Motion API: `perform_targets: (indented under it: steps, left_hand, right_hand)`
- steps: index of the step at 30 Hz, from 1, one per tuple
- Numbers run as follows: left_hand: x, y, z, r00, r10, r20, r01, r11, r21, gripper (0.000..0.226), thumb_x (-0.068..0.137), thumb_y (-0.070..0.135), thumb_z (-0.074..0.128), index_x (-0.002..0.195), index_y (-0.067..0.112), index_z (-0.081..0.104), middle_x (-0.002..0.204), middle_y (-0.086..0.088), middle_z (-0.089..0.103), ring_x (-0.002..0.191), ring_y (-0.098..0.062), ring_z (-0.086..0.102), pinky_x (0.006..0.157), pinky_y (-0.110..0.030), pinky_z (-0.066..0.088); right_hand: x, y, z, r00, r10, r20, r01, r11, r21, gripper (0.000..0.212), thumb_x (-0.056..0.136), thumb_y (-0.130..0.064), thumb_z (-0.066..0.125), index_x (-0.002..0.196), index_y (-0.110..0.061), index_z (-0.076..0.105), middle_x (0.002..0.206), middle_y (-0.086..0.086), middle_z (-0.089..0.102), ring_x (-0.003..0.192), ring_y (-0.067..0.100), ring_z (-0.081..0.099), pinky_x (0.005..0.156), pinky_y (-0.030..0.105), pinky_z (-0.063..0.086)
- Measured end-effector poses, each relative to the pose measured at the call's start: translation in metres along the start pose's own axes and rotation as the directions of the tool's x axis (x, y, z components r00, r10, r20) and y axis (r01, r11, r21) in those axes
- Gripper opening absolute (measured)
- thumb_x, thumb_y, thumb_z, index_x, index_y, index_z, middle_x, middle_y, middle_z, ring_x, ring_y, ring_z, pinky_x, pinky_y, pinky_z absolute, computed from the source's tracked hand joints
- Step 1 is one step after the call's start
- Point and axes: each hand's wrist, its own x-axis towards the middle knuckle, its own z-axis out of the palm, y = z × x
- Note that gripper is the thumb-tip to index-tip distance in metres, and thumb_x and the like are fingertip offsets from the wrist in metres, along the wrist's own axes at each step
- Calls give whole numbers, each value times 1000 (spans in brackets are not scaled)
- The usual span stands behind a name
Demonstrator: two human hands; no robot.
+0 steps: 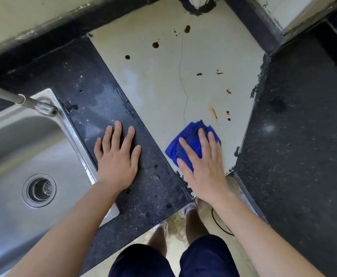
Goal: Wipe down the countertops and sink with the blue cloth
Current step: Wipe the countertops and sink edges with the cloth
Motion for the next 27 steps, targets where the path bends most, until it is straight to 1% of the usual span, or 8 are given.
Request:
perform_targets:
  steps: [4, 8, 11, 14, 17, 20, 23, 27]
  left_hand:
    - [-1, -1, 1, 1000, 0, -1, 0, 1000, 6, 61, 99, 55, 14, 156, 31, 18, 166, -4, 4, 152, -25, -4, 121, -47, -3]
    - [0, -1, 1, 1000, 4, -6, -4, 1000, 20, 60, 100, 55, 15, 156, 31, 17, 166, -5, 5, 152, -26, -2, 120, -49, 0]
    - [0, 0, 0, 1000, 3, 11, -3, 1000, 20, 57, 103, 52, 17, 156, 31, 16, 166, -5, 2, 152, -26, -4, 121, -48, -1]
    - [0, -1, -2, 1000, 8, 14, -9, 1000, 12, 58, 102, 52, 19, 156, 30, 16, 166, -5, 2, 152, -26, -4, 121, -49, -2]
    - [0, 0, -1, 1000, 9, 28, -9, 1000, -11, 59, 102, 52, 18, 157, 30, 14, 166, -5, -1, 152, -25, -7, 121, -50, -3]
    - [-1, 1, -1, 999, 3, 47, -3, 1000, -20, 59, 102, 52, 16, 157, 31, 11, 166, -4, -4, 152, -24, -9, 121, -51, -4]
    - [-1, 2, -1, 999, -3, 45, 4, 1000, -22, 59, 102, 52, 16, 157, 31, 11, 166, -4, -4, 152, -24, -9, 121, -51, -4]
    - [-1, 1, 1, 1000, 0, 29, 1, 1000, -20, 58, 102, 51, 17, 157, 31, 12, 166, -4, -3, 152, -24, -9, 121, -51, -5]
  right_hand:
    - [91, -30, -12, 995, -25, -99, 28, 999, 31, 57, 102, -55, 35, 156, -38, 27, 167, 15, 7, 153, 38, 0, 123, 53, 4]
    - [161, -75, -23, 994, 80, -75, -78, 996, 36, 58, 103, -56, 30, 157, -38, 21, 167, 12, 1, 153, 36, -4, 123, 50, -1]
    - [134, -76, -14, 993, 7, -116, -4, 999, 33, 57, 103, -52, 34, 156, -34, 28, 167, 15, 9, 153, 38, 3, 123, 52, 7]
    - [50, -45, 2, 991, -104, -82, 105, 994, 13, 57, 103, -53, 36, 156, -35, 28, 167, 12, 8, 154, 35, 1, 124, 51, 7]
    - [-27, 2, 3, 1000, 28, 9, -28, 1000, -6, 58, 104, -58, 29, 158, -40, 17, 168, 6, -4, 154, 27, -12, 125, 51, 5]
    - [-57, 29, -5, 984, 172, 55, -171, 985, -26, 59, 103, -60, 25, 158, -41, 10, 167, 4, -14, 152, 23, -22, 125, 51, 2]
    - [-44, 32, -10, 976, 204, 77, -203, 979, -25, 61, 102, -64, 18, 157, -43, 3, 165, 3, -22, 150, 24, -26, 125, 47, -5]
    - [16, 42, -26, 940, 341, 18, -342, 939, 43, 62, 101, -64, 16, 157, -43, -1, 165, 5, -22, 150, 28, -25, 124, 46, -8]
